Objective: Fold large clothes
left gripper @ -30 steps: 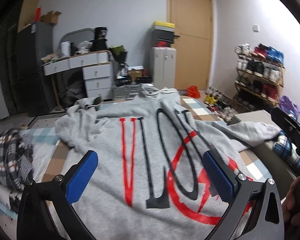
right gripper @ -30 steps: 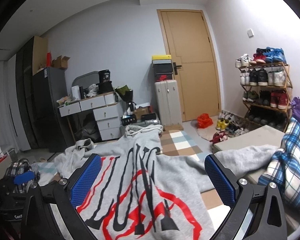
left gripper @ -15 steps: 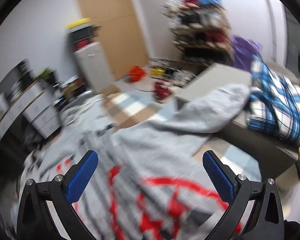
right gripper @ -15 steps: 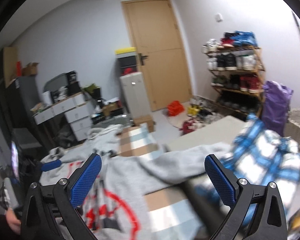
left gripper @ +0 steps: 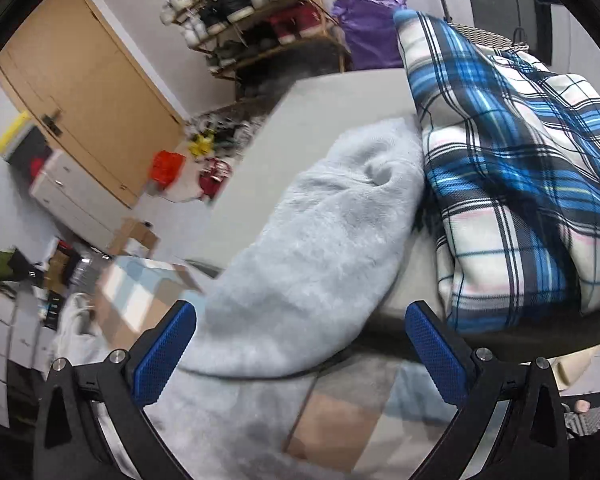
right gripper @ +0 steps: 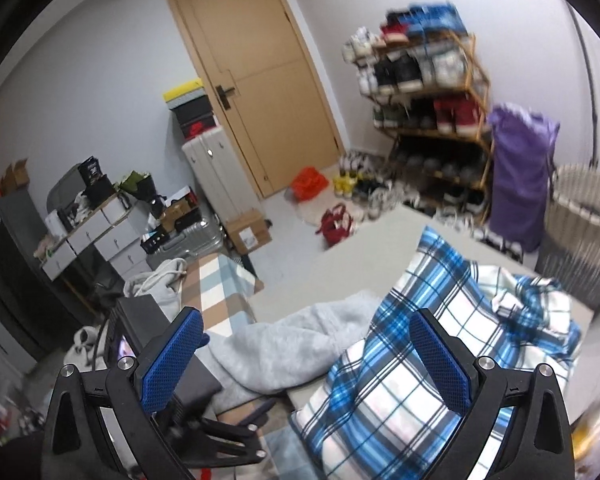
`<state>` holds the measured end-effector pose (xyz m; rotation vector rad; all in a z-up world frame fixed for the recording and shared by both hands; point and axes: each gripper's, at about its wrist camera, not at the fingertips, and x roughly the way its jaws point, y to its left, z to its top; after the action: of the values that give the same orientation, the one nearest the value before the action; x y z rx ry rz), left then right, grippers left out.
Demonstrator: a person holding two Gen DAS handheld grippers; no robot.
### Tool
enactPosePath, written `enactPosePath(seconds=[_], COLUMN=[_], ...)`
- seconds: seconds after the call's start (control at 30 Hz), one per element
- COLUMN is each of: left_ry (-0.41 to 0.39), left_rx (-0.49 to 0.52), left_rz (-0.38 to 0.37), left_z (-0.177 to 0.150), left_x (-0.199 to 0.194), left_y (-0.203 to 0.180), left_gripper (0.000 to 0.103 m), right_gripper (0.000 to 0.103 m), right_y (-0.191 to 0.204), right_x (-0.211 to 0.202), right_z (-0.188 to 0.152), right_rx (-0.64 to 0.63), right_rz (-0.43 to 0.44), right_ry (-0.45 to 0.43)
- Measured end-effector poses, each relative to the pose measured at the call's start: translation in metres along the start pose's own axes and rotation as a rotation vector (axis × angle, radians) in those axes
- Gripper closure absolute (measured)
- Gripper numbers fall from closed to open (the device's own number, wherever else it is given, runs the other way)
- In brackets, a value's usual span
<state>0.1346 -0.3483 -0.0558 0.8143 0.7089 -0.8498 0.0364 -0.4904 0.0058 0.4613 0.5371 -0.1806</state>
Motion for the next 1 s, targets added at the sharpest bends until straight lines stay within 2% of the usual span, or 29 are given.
enactPosePath(seconds=[0.07, 0.1, 0.13, 0.17, 0.2, 0.23, 0.27, 0.3, 0.37, 0.5, 0.6, 0.8, 0.9, 1.0], left_ry=[0.011, 0.011, 0.016, 0.022, 0.019, 0.023, 0.024, 0.024, 0.038, 0.015, -0.033, -0.106, -0.124, -0.130], left_rx=[0.011, 0.014, 0.006, -0.004, -0.044, -0.072, -0.099, -0.127, -0.176, -0.208, -0.254, -0.326, -0.371, -0.410], left_rz=[0.000, -0.003, -0.007, -0.017, -0.044, -0.044, -0.083, -0.126, -0.189, -0.218, -0.230, -0.214, -0.215, -0.224], left_z=[-0.001, -0.001, -0.004, 0.000, 0.000, 0.003, 0.004, 0.005, 0.005, 0.003, 0.004, 0.003, -0.002, -0.003], left_x=[0.006, 0.007, 0.009, 0.015, 0.014, 0.018, 0.018, 0.020, 0.021, 0.012, -0.001, -0.019, -0.017, -0.014], left_y=[0.002, 0.001, 0.006, 0.004, 0.014, 0.019, 0.022, 0.026, 0.038, 0.050, 0.060, 0.064, 0.072, 0.078], left_gripper=[0.003, 0.007, 0.024, 0.029, 0.029, 0.041, 0.056, 0.065, 0.102, 0.103, 0.103, 0.103, 0.103, 0.103], right_gripper=[0.000, 0.000, 0.000, 0.000, 0.000, 0.000, 0.000, 0.000, 0.000, 0.000, 0.000, 0.000, 0.000, 0.000], right_y=[-0.010, -0.016, -0.020, -0.024, -0.027, -0.029, -0.031, -0.033, -0.034, -0.041, -0.045, -0.019, -0.021, -0.026], right_x=[0.009, 0.016, 0.022, 0.026, 0.031, 0.036, 0.039, 0.043, 0.050, 0.065, 0.078, 0.115, 0.136, 0.161], right_z=[0.001, 0.002, 0.003, 0.002, 0.002, 0.001, 0.001, 0.000, 0.000, 0.002, 0.005, 0.001, -0.009, -0.028], right_rx=[0.031, 0.053, 0.071, 0.084, 0.095, 0.107, 0.114, 0.121, 0.140, 0.241, 0.313, 0.330, 0.476, 0.626], right_rz=[0.013, 0.024, 0.040, 0.051, 0.057, 0.061, 0.067, 0.079, 0.123, 0.218, 0.256, 0.358, 0.341, 0.366], right_ry=[0.033, 0.056, 0.077, 0.094, 0.112, 0.131, 0.143, 0.160, 0.198, 0.293, 0.371, 0.606, 0.712, 0.844])
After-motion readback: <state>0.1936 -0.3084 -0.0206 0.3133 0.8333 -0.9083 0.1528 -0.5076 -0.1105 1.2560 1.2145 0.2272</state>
